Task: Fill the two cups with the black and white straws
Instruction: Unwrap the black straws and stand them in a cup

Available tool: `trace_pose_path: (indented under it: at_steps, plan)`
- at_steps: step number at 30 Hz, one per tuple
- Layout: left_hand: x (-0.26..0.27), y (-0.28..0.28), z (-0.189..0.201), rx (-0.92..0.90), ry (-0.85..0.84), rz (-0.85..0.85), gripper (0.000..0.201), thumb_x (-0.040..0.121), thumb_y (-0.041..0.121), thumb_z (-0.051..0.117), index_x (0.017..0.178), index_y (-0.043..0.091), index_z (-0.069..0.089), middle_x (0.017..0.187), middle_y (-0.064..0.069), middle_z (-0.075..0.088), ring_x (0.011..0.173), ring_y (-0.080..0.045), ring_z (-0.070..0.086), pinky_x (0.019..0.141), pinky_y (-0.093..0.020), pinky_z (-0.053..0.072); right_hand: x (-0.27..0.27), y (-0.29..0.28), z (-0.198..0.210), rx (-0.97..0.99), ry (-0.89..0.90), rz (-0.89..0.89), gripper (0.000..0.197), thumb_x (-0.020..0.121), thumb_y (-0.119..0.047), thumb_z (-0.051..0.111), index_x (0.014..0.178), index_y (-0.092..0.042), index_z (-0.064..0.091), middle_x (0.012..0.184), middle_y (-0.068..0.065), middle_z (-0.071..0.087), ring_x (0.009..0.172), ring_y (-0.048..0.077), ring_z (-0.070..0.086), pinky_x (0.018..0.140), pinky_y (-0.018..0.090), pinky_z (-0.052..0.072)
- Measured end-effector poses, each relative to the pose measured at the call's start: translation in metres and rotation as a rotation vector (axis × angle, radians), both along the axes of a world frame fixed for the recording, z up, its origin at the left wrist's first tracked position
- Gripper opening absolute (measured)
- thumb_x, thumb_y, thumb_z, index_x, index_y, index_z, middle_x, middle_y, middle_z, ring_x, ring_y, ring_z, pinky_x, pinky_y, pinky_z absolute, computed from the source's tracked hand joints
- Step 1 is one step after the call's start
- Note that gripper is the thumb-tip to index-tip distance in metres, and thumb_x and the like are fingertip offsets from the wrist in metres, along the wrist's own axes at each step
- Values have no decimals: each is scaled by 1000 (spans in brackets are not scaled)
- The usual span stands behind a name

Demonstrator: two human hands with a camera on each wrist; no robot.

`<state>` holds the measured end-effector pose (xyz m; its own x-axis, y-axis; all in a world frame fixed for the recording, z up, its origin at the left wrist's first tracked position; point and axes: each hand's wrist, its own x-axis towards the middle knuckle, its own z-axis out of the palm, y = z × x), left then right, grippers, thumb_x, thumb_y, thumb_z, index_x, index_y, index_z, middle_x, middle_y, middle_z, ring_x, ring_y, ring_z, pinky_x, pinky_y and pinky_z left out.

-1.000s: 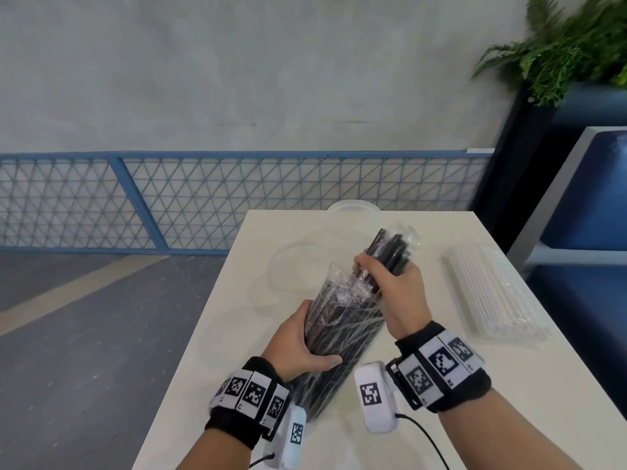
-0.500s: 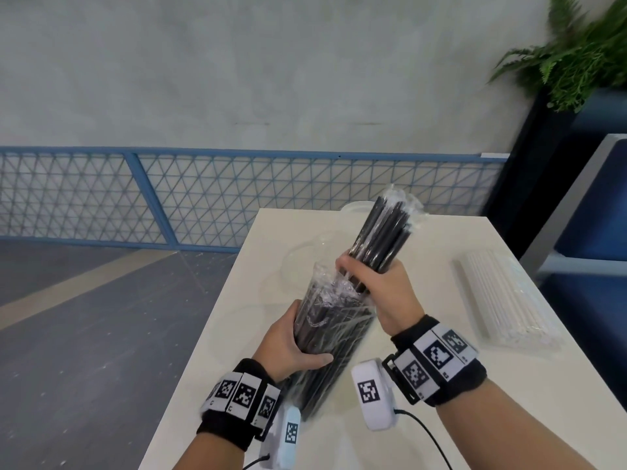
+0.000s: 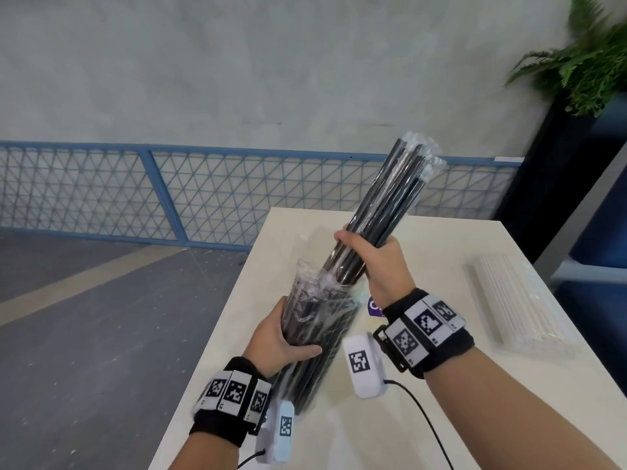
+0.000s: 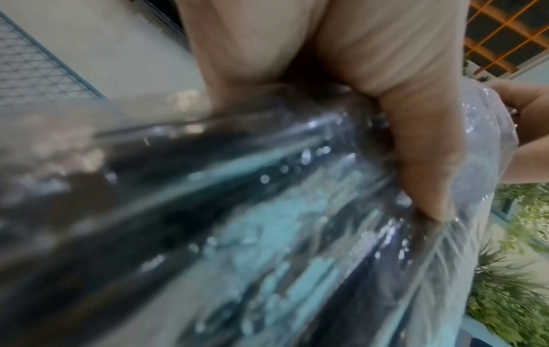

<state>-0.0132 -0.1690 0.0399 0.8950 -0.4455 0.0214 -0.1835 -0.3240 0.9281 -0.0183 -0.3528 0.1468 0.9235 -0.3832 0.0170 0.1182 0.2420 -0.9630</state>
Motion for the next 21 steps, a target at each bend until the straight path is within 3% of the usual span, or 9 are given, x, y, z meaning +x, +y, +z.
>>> trace_pose_path:
  at_steps: [3,7,11,12,14,15,16,18,21]
  plan:
    - [1,7,0,14,14,54,68,52,33,86,108,41,48,108,16,66,101,2,61,88,-18,48,7,4,10,41,-44,20,9,78,-2,69,85,-5,64,77,6,64,73,14,62,69,25,51]
    - [4,13,-1,46,32,107,53,61,16,85,97,38,53,98,15,66,95,3,60,81,-16,46,11,7,17,98,-99,35,4,83,-2,63,82,-5,60,74,9,62,67,13,61,61,25,49]
    - [7,23,-5,20,67,193,46,60,13,86,92,31,57,92,13,67,90,-2,63,79,-17,46,22,-10,22,187,-158,-87,7,81,-2,63,77,-8,62,84,12,58,80,24,56,74,36,50]
    - [9,27,-7,2,82,218,46,59,13,87,92,29,58,92,12,68,89,-5,64,79,-19,48,26,-18,21,213,-151,-107,13,80,3,62,83,-9,64,91,12,58,85,25,56,80,35,51]
    - [10,33,-7,-35,116,256,44,59,11,86,91,26,60,91,8,70,89,-10,66,82,-26,50,29,-22,29,325,-157,-64,37,77,12,57,101,-15,62,104,13,54,89,21,52,87,16,47]
    - [11,36,-5,-47,123,277,41,61,9,85,88,27,59,90,8,69,88,-9,65,82,-28,49,30,-23,32,294,-168,-71,36,77,11,57,102,-14,62,102,11,55,87,18,50,82,6,43]
    - [11,39,-4,-60,124,300,40,62,7,83,86,27,59,87,9,68,85,-7,64,80,-27,49,33,-26,34,317,-198,-81,25,78,7,59,95,-12,62,94,7,58,81,16,51,75,6,44]
    - [12,46,1,-121,132,355,38,64,4,81,86,26,59,86,9,67,83,-4,62,79,-27,47,37,-24,38,100,-207,-296,9,79,-5,64,77,-12,60,73,0,60,65,14,56,63,20,49]
    - [16,54,6,-226,146,434,38,67,3,79,95,19,60,90,5,67,86,-9,63,85,-31,47,44,-16,33,54,-179,-301,11,81,-9,67,86,-10,57,80,0,62,73,13,60,72,27,53]
